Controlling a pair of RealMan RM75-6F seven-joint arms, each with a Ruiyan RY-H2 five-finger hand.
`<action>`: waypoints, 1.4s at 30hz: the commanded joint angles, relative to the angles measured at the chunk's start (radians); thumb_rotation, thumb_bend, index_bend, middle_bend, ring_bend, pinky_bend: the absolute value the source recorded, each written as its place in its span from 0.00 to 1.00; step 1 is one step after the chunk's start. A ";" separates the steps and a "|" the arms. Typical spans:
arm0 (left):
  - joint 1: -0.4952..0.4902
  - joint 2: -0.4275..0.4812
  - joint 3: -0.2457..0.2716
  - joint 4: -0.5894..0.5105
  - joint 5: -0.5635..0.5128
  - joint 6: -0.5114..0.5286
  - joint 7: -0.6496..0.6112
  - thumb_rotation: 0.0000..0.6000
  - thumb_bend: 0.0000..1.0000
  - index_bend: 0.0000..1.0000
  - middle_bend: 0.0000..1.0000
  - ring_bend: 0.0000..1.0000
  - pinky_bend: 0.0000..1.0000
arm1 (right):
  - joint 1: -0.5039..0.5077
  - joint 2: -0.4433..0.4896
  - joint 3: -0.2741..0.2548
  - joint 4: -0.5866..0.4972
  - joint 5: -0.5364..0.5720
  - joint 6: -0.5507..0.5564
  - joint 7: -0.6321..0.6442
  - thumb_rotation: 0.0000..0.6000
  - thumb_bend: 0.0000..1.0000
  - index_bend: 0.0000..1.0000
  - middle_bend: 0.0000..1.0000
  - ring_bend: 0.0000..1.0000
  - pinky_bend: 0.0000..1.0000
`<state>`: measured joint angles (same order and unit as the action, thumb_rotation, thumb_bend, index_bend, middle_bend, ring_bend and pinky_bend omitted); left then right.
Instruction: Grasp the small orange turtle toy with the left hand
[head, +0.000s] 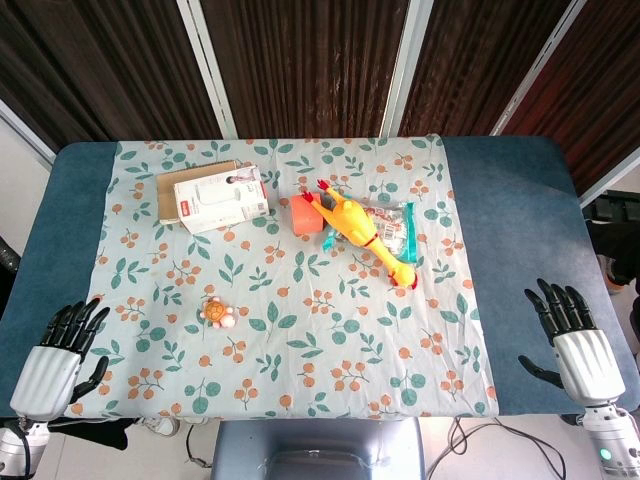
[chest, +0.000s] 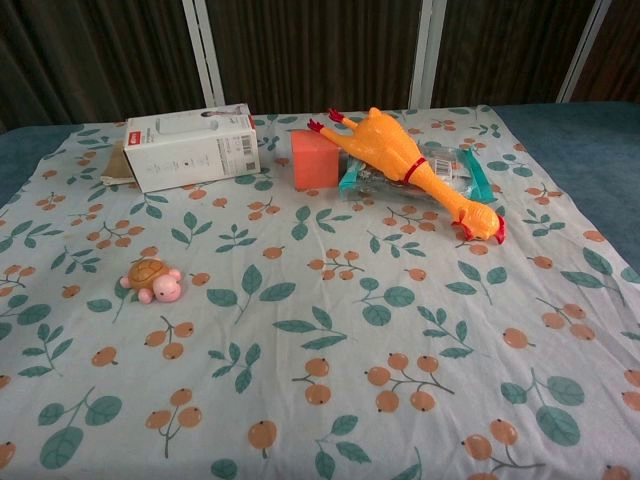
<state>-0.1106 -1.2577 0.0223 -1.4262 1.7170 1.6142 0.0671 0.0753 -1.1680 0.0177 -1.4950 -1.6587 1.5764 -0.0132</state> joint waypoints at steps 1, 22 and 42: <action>-0.001 -0.001 0.002 0.000 0.007 0.002 -0.001 1.00 0.43 0.00 0.00 0.02 0.10 | -0.001 0.001 -0.002 -0.002 -0.004 0.003 0.002 1.00 0.22 0.00 0.00 0.00 0.00; -0.320 -0.254 -0.058 0.359 0.026 -0.326 -0.187 1.00 0.46 0.11 0.16 0.85 0.97 | -0.016 0.018 -0.012 -0.031 -0.011 0.014 0.010 1.00 0.22 0.00 0.00 0.00 0.00; -0.438 -0.461 0.007 0.632 0.051 -0.387 -0.139 1.00 0.46 0.21 0.24 0.88 1.00 | -0.012 0.058 -0.011 -0.069 0.023 -0.027 0.031 1.00 0.22 0.00 0.00 0.00 0.00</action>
<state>-0.5461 -1.7109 0.0256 -0.8052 1.7715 1.2242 -0.0737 0.0630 -1.1101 0.0066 -1.5638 -1.6354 1.5489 0.0174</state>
